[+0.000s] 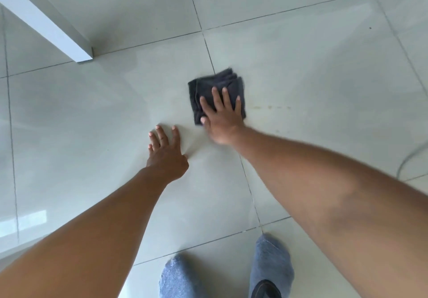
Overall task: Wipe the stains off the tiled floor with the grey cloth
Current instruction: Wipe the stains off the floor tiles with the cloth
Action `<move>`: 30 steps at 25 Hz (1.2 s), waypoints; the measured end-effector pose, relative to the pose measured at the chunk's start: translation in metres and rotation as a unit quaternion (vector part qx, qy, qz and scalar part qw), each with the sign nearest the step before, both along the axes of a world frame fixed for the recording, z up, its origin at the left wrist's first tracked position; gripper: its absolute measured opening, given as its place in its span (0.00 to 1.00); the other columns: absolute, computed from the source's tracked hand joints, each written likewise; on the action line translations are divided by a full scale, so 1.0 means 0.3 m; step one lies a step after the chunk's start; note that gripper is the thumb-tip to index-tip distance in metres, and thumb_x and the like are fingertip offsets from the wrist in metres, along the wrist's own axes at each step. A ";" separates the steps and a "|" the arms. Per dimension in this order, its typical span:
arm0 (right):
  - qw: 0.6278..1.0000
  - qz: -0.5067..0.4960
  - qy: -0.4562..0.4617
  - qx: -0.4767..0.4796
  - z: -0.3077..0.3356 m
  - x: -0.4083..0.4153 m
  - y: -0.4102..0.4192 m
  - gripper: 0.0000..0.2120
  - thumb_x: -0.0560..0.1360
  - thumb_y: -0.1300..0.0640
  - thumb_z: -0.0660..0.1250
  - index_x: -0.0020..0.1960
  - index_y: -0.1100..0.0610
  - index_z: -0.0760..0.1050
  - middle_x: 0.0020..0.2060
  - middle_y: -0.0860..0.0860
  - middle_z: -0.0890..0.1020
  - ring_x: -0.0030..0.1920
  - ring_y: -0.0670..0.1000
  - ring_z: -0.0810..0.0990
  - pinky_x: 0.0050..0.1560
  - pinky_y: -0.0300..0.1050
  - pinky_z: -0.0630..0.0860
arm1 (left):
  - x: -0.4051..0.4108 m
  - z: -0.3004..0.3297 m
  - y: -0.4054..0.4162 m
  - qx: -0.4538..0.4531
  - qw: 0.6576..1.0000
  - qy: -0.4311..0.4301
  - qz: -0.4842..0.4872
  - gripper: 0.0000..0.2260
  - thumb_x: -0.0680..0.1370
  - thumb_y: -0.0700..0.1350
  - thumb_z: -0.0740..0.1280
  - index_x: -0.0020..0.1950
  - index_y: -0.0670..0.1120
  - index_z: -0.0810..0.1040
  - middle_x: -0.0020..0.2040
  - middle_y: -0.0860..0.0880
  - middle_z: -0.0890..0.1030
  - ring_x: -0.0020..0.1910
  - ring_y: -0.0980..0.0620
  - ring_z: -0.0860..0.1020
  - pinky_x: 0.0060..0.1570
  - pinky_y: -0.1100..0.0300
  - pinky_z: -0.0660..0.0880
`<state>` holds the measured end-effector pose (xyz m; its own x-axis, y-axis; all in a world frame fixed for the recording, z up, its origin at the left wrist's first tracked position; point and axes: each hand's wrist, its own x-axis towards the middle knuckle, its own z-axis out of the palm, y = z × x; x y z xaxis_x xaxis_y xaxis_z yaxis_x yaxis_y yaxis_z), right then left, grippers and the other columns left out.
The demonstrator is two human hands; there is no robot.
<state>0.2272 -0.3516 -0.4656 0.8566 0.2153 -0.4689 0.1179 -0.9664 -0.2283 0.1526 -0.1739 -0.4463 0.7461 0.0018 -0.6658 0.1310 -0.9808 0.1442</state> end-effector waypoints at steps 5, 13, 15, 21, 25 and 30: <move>0.995 0.089 -0.027 0.019 -0.012 -0.642 -0.234 0.28 0.83 0.45 0.47 0.82 0.49 0.50 0.83 0.58 0.45 0.81 0.63 0.39 0.77 0.71 0.40 | 0.023 0.010 -0.087 0.024 0.996 -0.061 -0.057 0.40 0.77 0.47 0.62 0.81 0.49 0.40 0.80 0.36 0.35 0.79 0.34 0.39 0.77 0.37 0.47; 0.988 -0.129 -0.058 -0.060 -0.023 -0.389 -0.713 0.28 0.83 0.43 0.46 0.82 0.47 0.49 0.83 0.56 0.47 0.82 0.60 0.44 0.76 0.74 0.49 | 0.043 -0.039 -0.088 -0.019 0.997 -0.033 -0.066 0.39 0.79 0.51 0.62 0.81 0.54 0.37 0.79 0.40 0.31 0.79 0.40 0.34 0.78 0.40 0.46; 0.958 -0.280 -0.031 -0.060 -0.020 -0.153 -0.622 0.28 0.84 0.43 0.46 0.82 0.46 0.46 0.83 0.56 0.42 0.81 0.61 0.39 0.75 0.74 0.43 | 0.044 -0.038 -0.089 -0.018 0.997 -0.037 -0.068 0.39 0.79 0.52 0.62 0.81 0.54 0.37 0.80 0.41 0.31 0.79 0.40 0.34 0.77 0.40 0.47; 0.995 -0.089 -0.030 0.020 -0.026 -0.222 -0.217 0.28 0.83 0.44 0.49 0.82 0.47 0.50 0.83 0.55 0.43 0.82 0.61 0.39 0.75 0.74 0.39 | 0.060 -0.023 -0.072 -0.006 0.997 -0.024 -0.076 0.42 0.77 0.50 0.65 0.81 0.56 0.38 0.80 0.44 0.32 0.80 0.43 0.35 0.78 0.41 0.51; 0.998 0.018 -0.058 0.001 -0.022 -0.611 -0.447 0.28 0.83 0.42 0.46 0.82 0.46 0.50 0.83 0.53 0.46 0.82 0.57 0.41 0.76 0.71 0.46 | 0.079 0.025 -0.024 -0.008 0.995 -0.016 -0.101 0.43 0.74 0.41 0.63 0.81 0.57 0.40 0.81 0.47 0.35 0.81 0.48 0.39 0.70 0.42 0.67; 0.983 -0.164 -0.048 -0.074 -0.013 -0.323 -0.620 0.29 0.83 0.40 0.47 0.82 0.44 0.46 0.83 0.53 0.43 0.82 0.57 0.41 0.76 0.72 0.45 | 0.058 0.008 -0.020 -0.011 0.992 -0.018 -0.123 0.43 0.76 0.44 0.65 0.81 0.56 0.39 0.81 0.46 0.33 0.81 0.47 0.37 0.75 0.44 0.59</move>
<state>0.1303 -0.5376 -0.4696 0.9100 -0.1437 -0.3889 -0.1911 -0.9778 -0.0859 0.1701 -0.1799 -0.4438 0.7456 -0.1989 -0.6360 -0.1186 -0.9788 0.1670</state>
